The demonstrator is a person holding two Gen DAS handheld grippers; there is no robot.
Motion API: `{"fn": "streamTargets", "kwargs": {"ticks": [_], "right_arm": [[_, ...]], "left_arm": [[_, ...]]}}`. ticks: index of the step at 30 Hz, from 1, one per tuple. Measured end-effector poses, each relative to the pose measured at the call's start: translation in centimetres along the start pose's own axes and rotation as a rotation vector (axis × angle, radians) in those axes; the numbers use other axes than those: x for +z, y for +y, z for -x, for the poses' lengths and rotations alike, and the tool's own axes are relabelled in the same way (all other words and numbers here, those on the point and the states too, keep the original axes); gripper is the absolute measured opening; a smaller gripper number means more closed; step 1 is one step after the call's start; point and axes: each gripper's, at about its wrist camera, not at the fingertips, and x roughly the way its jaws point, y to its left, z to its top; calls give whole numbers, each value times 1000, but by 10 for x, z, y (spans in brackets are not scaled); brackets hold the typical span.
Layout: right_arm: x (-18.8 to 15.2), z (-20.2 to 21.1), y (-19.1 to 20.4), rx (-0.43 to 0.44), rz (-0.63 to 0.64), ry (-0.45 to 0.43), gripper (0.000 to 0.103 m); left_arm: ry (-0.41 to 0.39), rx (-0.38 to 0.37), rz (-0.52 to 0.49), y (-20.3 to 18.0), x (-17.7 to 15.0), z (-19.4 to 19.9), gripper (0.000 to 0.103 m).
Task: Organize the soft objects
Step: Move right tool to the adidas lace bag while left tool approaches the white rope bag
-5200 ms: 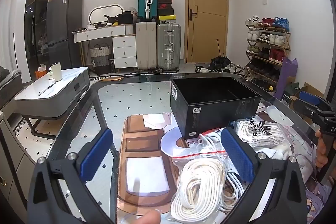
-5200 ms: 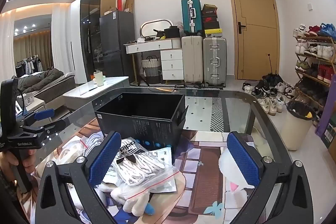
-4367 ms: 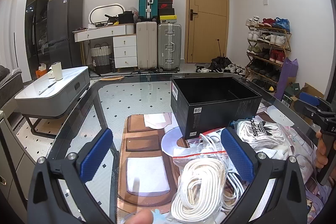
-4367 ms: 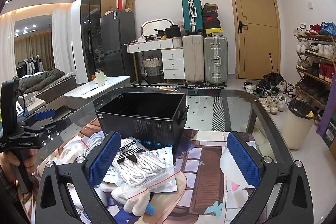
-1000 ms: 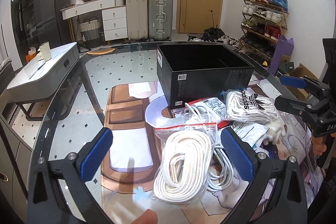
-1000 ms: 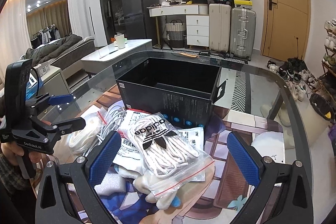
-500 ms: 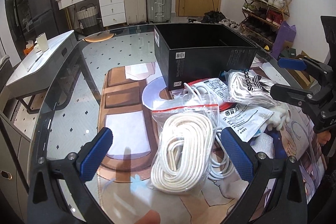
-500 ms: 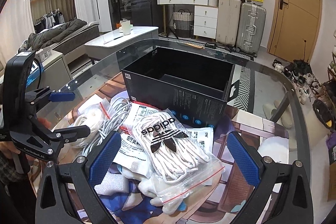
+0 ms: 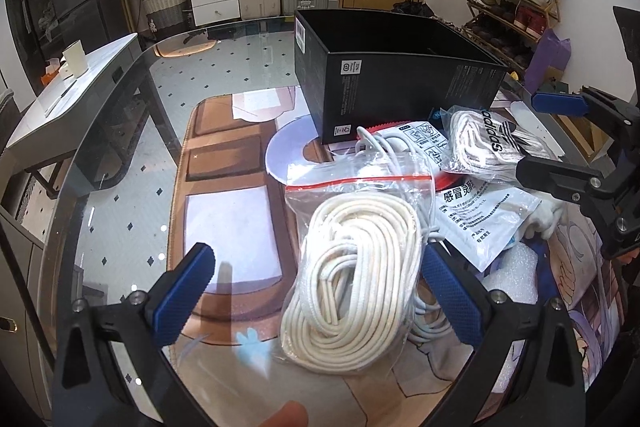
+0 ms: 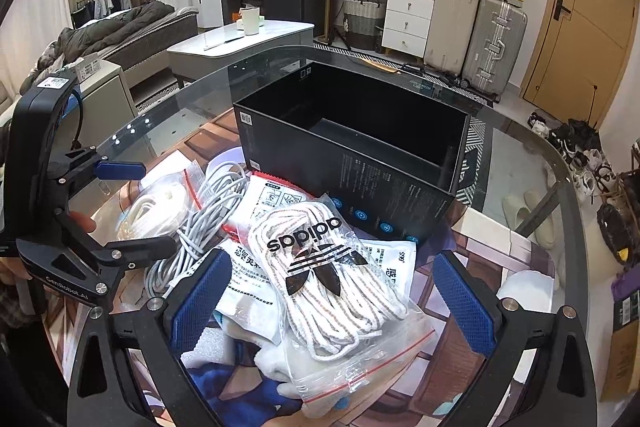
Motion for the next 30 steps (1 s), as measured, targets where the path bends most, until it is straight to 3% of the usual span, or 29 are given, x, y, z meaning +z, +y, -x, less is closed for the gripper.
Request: {"fn": "streamTargets", "kwargs": {"ticks": [8,13,23,30], "right_arm": [[4,-11,3,9,20,42,97],[5,-17,0,21,4,70,83],[5,-21,3,1,31,99,73],[4,-15,10,-14,69,108,57]], "left_arm": [[25,-6,15,6,-2,-8,102],[31,3,3,7,-2,-10,102],[42,25,-26,5,-3,-12,103],[41,28,-27,4,-3,-11,103]]}}
